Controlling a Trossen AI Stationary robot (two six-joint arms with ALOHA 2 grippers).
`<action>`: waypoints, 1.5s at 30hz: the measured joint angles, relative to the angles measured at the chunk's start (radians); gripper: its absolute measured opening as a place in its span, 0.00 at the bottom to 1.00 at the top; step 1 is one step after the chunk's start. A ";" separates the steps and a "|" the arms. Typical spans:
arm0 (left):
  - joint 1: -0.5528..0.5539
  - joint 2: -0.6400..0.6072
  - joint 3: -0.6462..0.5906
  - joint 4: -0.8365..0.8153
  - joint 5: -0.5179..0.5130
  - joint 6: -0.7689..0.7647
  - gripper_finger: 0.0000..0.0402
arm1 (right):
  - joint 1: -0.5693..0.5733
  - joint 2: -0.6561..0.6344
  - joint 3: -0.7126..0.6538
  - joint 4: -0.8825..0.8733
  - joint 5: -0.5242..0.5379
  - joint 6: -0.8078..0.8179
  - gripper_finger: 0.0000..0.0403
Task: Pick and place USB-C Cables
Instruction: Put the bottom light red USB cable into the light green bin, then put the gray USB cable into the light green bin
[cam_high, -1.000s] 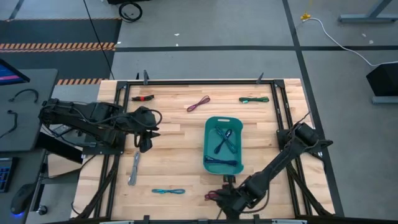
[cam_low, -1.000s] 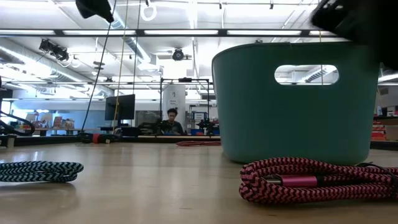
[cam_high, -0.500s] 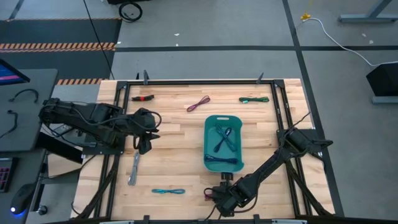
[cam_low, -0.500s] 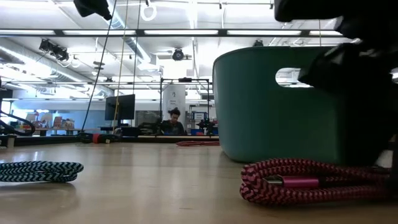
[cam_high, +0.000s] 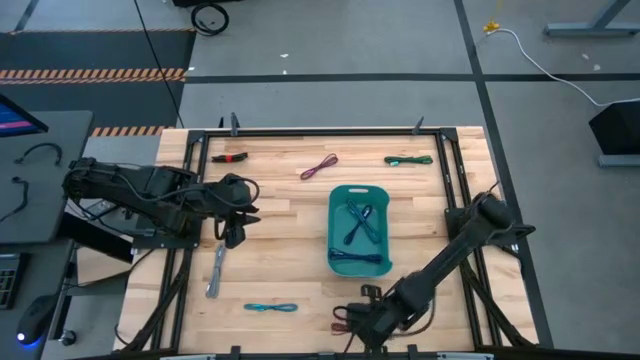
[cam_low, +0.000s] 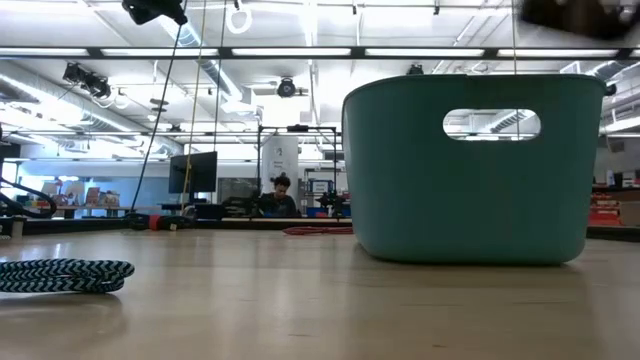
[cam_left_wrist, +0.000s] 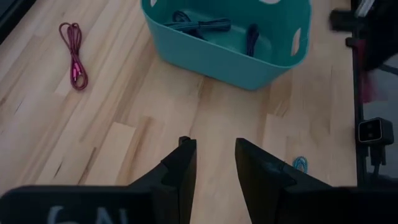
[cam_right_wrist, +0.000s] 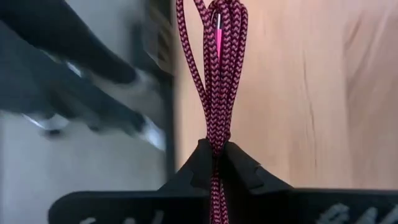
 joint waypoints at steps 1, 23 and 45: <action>0.000 0.000 0.000 0.002 0.000 0.000 0.29 | 0.000 -0.030 0.007 0.001 0.011 0.006 0.04; 0.002 0.000 0.000 0.206 -0.042 0.080 0.29 | -0.531 -0.315 -0.310 -0.156 0.032 0.084 0.04; 0.005 0.000 0.000 0.217 -0.206 0.029 0.29 | -0.528 -0.466 -0.386 -0.047 0.150 -0.050 0.36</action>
